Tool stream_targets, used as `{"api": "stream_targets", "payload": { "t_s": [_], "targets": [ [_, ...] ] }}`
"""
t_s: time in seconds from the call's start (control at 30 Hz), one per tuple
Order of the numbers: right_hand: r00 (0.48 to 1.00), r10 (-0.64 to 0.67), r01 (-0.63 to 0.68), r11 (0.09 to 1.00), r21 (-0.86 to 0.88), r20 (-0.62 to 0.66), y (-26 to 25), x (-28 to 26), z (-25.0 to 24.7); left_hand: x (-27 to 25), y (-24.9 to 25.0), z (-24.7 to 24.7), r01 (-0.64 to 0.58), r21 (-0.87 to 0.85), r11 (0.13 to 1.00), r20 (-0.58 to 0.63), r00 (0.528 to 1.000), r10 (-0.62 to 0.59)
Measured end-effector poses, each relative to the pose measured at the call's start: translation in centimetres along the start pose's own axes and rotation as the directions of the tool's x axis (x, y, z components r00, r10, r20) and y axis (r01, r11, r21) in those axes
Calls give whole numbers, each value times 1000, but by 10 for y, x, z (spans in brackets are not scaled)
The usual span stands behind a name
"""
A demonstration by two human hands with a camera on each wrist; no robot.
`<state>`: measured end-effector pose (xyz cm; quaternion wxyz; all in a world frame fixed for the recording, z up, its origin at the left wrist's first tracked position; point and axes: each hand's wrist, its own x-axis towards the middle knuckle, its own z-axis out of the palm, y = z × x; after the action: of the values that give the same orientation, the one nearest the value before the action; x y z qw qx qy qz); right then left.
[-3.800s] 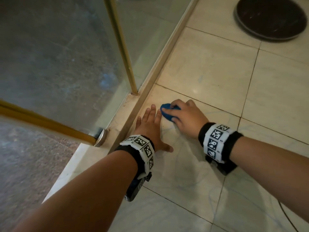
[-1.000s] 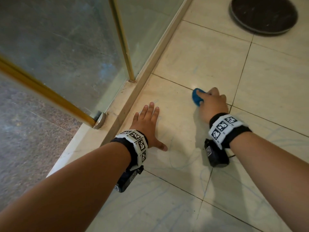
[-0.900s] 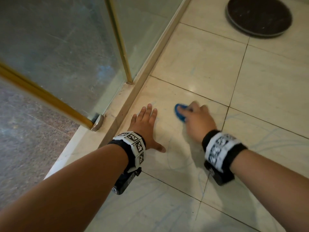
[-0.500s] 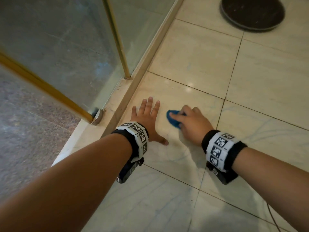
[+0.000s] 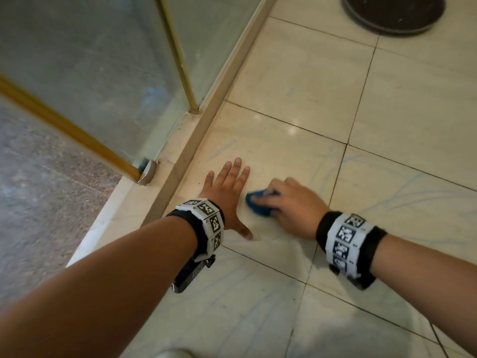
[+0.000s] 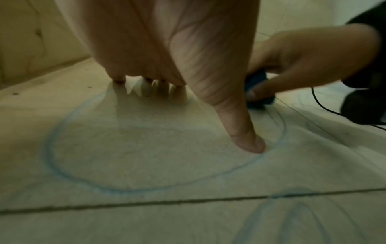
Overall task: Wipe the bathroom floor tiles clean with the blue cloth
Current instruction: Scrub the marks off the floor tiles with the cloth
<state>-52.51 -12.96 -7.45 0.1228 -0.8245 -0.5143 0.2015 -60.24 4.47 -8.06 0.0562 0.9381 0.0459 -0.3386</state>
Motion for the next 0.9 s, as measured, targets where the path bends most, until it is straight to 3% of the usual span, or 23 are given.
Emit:
{"api": "stream_targets", "payload": {
  "t_s": [0.03,0.1,0.13,0.17,0.2,0.23,0.27,0.3,0.33,0.4,0.47,0.5,0.53,0.57,0.6,0.67,0.7,0.77,0.83,0.87,0.9],
  "targets": [
    [992,121,-121,993,14,-43,16,7,-5,0,0,0,-1,-11,1000,4,1000,1],
    [912,379,-363,924,122,-155,42,15,-12,1,-1,-1,0,-37,999,4,1000,0],
    [881,440,-422,897,131,-177,42,14,-12,1,-1,-1,1,-44,999,1,1000,-1],
    [888,433,-422,901,100,-152,32,12,-11,1,-1,-1,0,-44,999,1,1000,0],
    [936,330,-329,944,32,-121,17,7,-7,0,0,-1,0,-39,999,2,1000,0],
    [984,157,-159,987,-18,-85,-2,-1,1,-1,0,-1,2,-28,1000,2,1000,-2],
    [999,-4,3,999,-36,-37,-16,-12,8,-1,0,-1,3,-22,1000,1,1000,-3],
    [996,-85,85,996,-30,17,-21,-18,10,-1,0,-1,5,-21,1000,1,1000,-5],
    [996,-73,74,997,-15,54,-15,-17,7,-1,0,-1,4,-24,1000,3,1000,-4],
    [988,152,-150,988,47,-34,14,-3,0,0,0,-2,5,-34,999,2,1000,-5],
    [889,422,-384,899,210,-179,37,5,-6,-1,0,-2,7,-49,999,0,1000,-7],
    [862,465,-426,881,209,-203,36,6,-5,-1,-1,-2,6,-49,999,1,1000,-6],
    [878,442,-416,894,164,-183,25,4,-4,-1,0,-2,5,-40,999,1,1000,-5],
    [927,349,-338,936,95,-136,10,2,-1,-1,0,-2,6,-25,1000,0,1000,-6],
    [977,193,-191,981,30,-88,-8,-5,4,-1,0,-2,6,-13,1000,1,1000,-6],
    [998,-57,57,998,-4,13,-29,-20,13,-2,0,-3,8,-14,1000,-2,1000,-8],
    [996,-81,81,997,-1,46,-24,-21,12,-2,0,-3,6,-16,1000,-2,1000,-6],
    [996,86,-86,996,6,10,1,-10,4,-2,0,-4,1,-9,1000,3,1000,-1],
    [936,331,-321,942,101,-118,25,-1,-5,-2,0,-5,0,-1,1000,8,1000,0],
    [911,386,-378,922,86,-145,25,-2,-6,-2,0,-5,3,2,1000,12,1000,-3],
    [918,371,-370,928,31,-139,17,-5,-5,-2,1,-5,5,7,1000,17,1000,-5]
  ]
}}
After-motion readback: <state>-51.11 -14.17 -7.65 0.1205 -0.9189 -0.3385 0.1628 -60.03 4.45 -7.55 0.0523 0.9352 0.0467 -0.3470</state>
